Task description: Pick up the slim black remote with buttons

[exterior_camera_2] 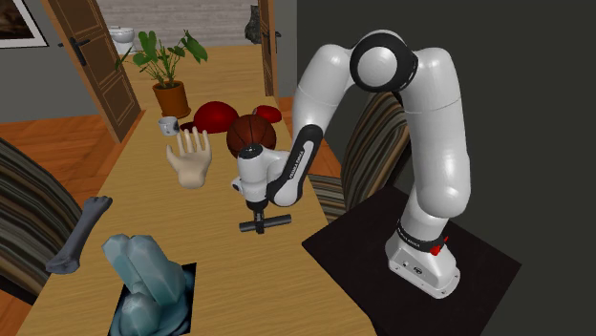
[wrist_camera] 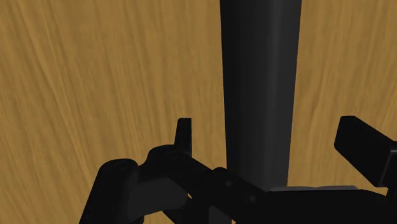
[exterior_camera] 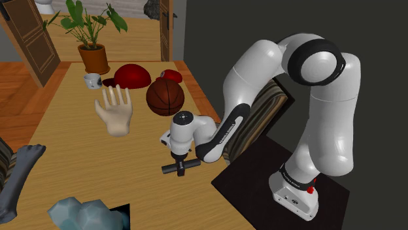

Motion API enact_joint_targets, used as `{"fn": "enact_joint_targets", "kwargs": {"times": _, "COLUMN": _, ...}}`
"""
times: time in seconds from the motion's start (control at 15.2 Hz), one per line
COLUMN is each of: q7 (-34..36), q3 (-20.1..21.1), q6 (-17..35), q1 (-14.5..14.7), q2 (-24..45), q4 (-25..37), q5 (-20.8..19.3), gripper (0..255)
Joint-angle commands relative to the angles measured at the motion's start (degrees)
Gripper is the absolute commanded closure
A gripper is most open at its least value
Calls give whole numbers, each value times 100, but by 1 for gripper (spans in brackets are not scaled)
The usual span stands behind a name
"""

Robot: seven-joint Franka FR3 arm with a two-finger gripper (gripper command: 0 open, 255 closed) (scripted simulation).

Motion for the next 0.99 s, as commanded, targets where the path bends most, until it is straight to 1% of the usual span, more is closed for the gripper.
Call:
{"fn": "enact_joint_targets", "kwargs": {"times": 0.0, "q7": 12, "q3": -18, "q6": 22, "q1": 10, "q2": 29, "q4": 10, "q5": -19, "gripper": 255}}
{"fn": "enact_joint_targets", "kwargs": {"times": 0.59, "q7": 4, "q3": -12, "q6": 17, "q1": 0, "q2": 19, "q4": 5, "q5": -16, "gripper": 255}}
{"fn": "enact_joint_targets", "kwargs": {"times": 0.92, "q7": -223, "q3": 219, "q6": -272, "q1": -174, "q2": -372, "q4": -92, "q5": 257, "gripper": 255}}
